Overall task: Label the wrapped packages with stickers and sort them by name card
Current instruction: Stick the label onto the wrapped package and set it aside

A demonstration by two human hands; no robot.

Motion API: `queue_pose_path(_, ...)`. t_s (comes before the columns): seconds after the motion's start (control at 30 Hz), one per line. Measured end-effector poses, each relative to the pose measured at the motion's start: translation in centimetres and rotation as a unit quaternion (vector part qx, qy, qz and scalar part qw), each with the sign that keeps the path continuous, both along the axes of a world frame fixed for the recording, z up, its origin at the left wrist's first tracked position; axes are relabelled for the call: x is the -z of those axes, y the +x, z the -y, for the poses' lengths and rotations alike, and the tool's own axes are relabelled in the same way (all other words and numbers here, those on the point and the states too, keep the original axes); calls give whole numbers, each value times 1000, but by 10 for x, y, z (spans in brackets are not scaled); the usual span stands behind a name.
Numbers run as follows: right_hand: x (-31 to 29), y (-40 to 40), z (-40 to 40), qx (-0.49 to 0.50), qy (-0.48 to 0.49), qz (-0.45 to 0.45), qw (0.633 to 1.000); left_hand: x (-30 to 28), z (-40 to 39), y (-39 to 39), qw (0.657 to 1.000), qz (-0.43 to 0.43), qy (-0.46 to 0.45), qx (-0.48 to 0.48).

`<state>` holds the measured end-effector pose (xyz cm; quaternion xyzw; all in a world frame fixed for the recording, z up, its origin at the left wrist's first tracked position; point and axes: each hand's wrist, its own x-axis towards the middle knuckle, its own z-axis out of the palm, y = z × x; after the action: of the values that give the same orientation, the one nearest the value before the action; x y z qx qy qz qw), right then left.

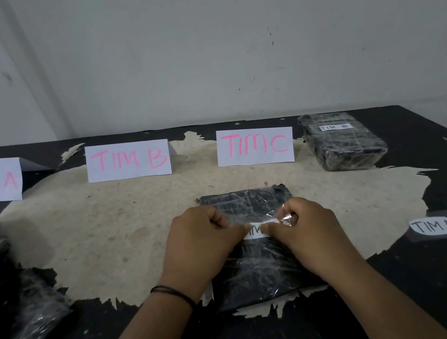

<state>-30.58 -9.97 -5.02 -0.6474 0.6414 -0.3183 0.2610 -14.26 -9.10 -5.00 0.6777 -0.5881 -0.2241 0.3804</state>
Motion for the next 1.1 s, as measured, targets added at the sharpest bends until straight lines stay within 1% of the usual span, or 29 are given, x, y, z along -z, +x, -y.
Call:
queue_pose_path(0.1,1,0,0,-2,-7,-1,1000,0,2,0,1000,-1,13,-7)
queue_pose_path(0.27,4,-1,1,-5,-11,-1,1000,-2,1,5,998,-46,32,-11)
queue_pose_path(0.33,5,-1,1,-5,-12,-7,1000,-2,0,5,999,-38,29,-13)
queue_pose_path(0.4,5,-2,2,-5,-14,-4,1000,-3,-4,5,1000,8,2,-13)
queue_pose_path(0.43,5,-2,1,-6,-16,-2,1000,-3,-6,4,998,54,-30,-3)
queue_pose_path(0.5,6,-2,1,-8,-24,-6,1000,-1,-9,3,980,150,-116,54)
queue_pose_path(0.57,7,-2,1,-5,-34,-13,999,3,-9,2,957,210,-152,128)
queue_pose_path(0.6,8,-3,1,-1,-40,-15,999,5,-9,1,952,222,-146,152)
queue_pose_path(0.67,11,-3,1,7,-46,-15,999,7,-8,3,951,220,-133,174)
queue_pose_path(0.73,12,-3,2,12,-48,-17,999,7,-7,5,947,221,-139,185)
queue_pose_path(0.87,10,-4,0,13,-51,-19,998,5,-10,4,930,256,-151,217)
queue_pose_path(0.93,10,-4,0,18,-45,-18,999,3,-13,3,926,253,-148,239)
queue_pose_path(1.1,13,-4,3,32,-15,-39,999,4,-17,-7,920,293,-123,227)
